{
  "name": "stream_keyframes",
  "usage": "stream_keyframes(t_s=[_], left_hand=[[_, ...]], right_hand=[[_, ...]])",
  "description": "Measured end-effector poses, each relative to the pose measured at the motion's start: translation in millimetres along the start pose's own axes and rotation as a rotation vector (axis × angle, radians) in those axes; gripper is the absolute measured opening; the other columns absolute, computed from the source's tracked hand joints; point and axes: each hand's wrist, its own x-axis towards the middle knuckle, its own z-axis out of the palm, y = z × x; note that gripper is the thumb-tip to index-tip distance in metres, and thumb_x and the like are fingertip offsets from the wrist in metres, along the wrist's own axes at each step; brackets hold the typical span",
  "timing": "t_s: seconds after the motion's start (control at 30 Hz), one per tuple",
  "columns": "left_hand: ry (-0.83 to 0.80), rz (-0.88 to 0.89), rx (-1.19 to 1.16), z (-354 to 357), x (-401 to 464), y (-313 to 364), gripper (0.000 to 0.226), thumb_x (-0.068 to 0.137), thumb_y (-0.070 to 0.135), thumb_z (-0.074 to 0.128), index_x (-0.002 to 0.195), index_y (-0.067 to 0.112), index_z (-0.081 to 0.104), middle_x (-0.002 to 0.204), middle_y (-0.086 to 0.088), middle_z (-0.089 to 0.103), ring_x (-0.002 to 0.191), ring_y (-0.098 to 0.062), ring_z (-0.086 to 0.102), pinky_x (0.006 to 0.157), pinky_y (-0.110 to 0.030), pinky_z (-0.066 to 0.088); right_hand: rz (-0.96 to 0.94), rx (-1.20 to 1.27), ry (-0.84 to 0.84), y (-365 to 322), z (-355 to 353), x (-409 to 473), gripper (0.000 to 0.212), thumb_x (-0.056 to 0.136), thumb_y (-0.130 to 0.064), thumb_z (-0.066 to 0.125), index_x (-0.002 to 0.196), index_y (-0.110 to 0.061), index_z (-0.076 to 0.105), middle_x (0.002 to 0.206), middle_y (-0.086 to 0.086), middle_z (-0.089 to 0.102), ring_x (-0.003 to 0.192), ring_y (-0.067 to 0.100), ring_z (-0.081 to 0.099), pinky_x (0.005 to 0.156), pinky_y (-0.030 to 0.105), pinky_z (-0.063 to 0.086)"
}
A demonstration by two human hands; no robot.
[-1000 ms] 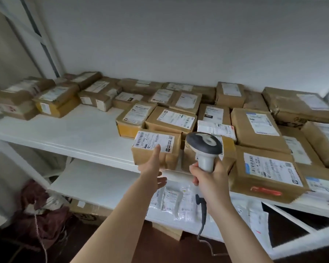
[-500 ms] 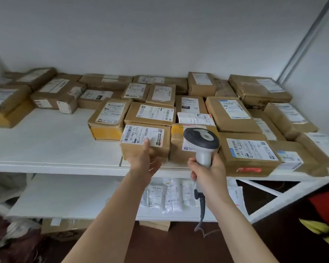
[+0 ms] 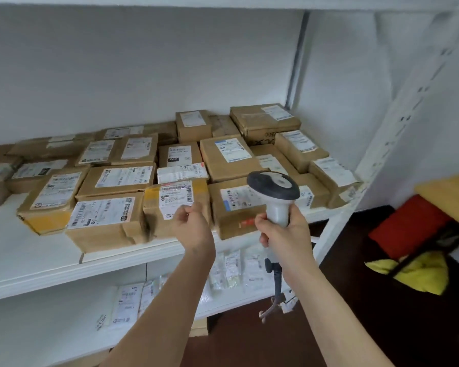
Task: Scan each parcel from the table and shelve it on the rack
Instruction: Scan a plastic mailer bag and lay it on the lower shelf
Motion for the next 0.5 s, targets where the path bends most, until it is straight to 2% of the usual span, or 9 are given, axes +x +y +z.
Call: stream_keyframes(t_s=[0.07, 0.13, 0.2, 0.27, 0.33, 0.4, 0.5], left_hand=[[-0.067, 0.023, -0.003, 40, -33, -14, 0.037, 0.092, -0.002, 0.048, 0.063, 0.015, 0.035, 0.055, 0.005, 0.035, 0.049, -0.006, 0.034, 0.061, -0.022, 0.036], [-0.139, 0.02, -0.014, 82, -70, -38, 0.04, 0.091, -0.005, 0.047, 0.06, 0.017, 0.034, 0.058, 0.001, 0.029, 0.051, -0.013, 0.028, 0.051, -0.023, 0.031], [-0.215, 0.033, -0.007, 124, -110, -68, 0.043, 0.085, -0.006, 0.047, 0.054, 0.02, 0.031, 0.061, 0.0, 0.021, 0.057, -0.015, 0.017, 0.055, -0.029, 0.019], [-0.276, -0.019, 0.036, 162, -155, -100, 0.039, 0.081, 0.0, 0.05, 0.053, 0.021, 0.032, 0.062, 0.001, 0.018, 0.061, -0.017, 0.015, 0.06, -0.034, 0.016], [-0.335, -0.075, 0.105, 196, -198, -133, 0.028, 0.081, 0.004, 0.051, 0.058, 0.015, 0.039, 0.062, -0.001, 0.02, 0.061, -0.021, 0.02, 0.058, -0.034, 0.02], [-0.421, -0.096, 0.173, 228, -245, -165, 0.03, 0.076, 0.011, 0.056, 0.054, 0.021, 0.038, 0.061, -0.004, 0.023, 0.062, -0.024, 0.023, 0.056, -0.034, 0.023], [-0.537, -0.108, 0.316, 275, -316, -212, 0.033, 0.082, 0.002, 0.057, 0.062, 0.018, 0.036, 0.06, -0.002, 0.033, 0.052, -0.016, 0.028, 0.048, -0.024, 0.027]], right_hand=[[-0.014, -0.03, 0.055, -5, -46, 6, 0.02, 0.089, -0.005, 0.067, 0.104, -0.017, 0.059, 0.078, 0.004, 0.06, 0.05, 0.003, 0.052, 0.053, 0.017, 0.048], [-0.034, -0.053, 0.136, -7, -103, 12, 0.02, 0.089, -0.005, 0.066, 0.104, -0.016, 0.059, 0.078, 0.005, 0.059, 0.05, 0.005, 0.052, 0.052, 0.018, 0.047], [-0.063, -0.066, 0.231, -7, -166, 15, 0.02, 0.087, -0.002, 0.065, 0.099, -0.016, 0.058, 0.078, 0.005, 0.059, 0.052, 0.01, 0.052, 0.052, 0.021, 0.045], [-0.069, -0.058, 0.324, -7, -230, 14, 0.021, 0.086, 0.0, 0.064, 0.094, -0.018, 0.057, 0.076, 0.006, 0.06, 0.048, 0.013, 0.051, 0.05, 0.024, 0.045], [-0.05, -0.053, 0.415, -7, -292, 8, 0.019, 0.088, -0.001, 0.064, 0.093, -0.017, 0.056, 0.074, 0.005, 0.059, 0.046, 0.011, 0.051, 0.05, 0.025, 0.045], [-0.032, -0.058, 0.509, -8, -355, -1, 0.017, 0.088, -0.003, 0.064, 0.097, -0.016, 0.057, 0.075, 0.005, 0.058, 0.047, 0.01, 0.051, 0.051, 0.024, 0.046], [0.001, -0.043, 0.662, -8, -444, -21, 0.016, 0.089, -0.004, 0.064, 0.098, -0.015, 0.057, 0.079, 0.009, 0.058, 0.051, 0.011, 0.052, 0.053, 0.022, 0.047]])
